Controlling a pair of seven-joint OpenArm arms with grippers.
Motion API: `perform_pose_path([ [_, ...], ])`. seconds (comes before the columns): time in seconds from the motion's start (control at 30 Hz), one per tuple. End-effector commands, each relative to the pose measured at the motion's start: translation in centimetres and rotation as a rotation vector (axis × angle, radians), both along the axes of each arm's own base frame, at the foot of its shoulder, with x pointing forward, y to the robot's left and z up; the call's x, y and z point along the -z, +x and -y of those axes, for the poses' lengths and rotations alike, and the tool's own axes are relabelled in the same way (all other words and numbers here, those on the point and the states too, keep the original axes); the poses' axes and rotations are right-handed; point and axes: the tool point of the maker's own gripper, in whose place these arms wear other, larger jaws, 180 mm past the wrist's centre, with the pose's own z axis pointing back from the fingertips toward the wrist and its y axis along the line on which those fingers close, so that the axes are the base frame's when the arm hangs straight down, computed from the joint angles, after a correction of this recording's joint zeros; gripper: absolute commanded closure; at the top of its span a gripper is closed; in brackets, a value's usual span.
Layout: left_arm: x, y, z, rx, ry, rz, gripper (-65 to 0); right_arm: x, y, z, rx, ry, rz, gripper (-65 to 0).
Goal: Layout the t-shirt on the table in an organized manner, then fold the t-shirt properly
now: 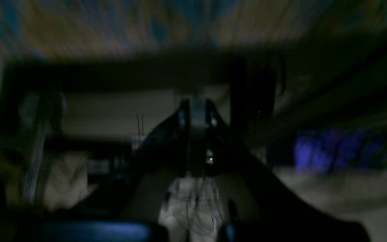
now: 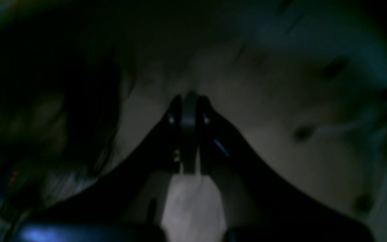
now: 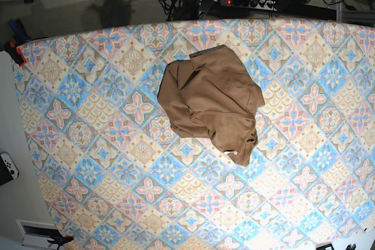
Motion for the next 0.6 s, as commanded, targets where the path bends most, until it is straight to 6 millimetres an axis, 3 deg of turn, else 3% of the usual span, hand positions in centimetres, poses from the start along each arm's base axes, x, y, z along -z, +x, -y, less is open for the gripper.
perform_pose_path([
  [0.0,-1.5,0.2,0.1,0.001,0.000,0.049,-0.3,-1.5,-1.5,-0.6,-0.005,-0.009,0.018,0.0],
  [0.2,-5.8,2.3,0.2,0.012,0.003,0.169,-0.3,-6.6,0.8,-1.5,-0.062,-0.044,0.174,0.0],
  [0.57,-14.8,6.4,1.6,0.048,-0.022,0.404,-0.4,-13.5,3.2,-2.5,-0.140,-0.089,0.337,0.0],
])
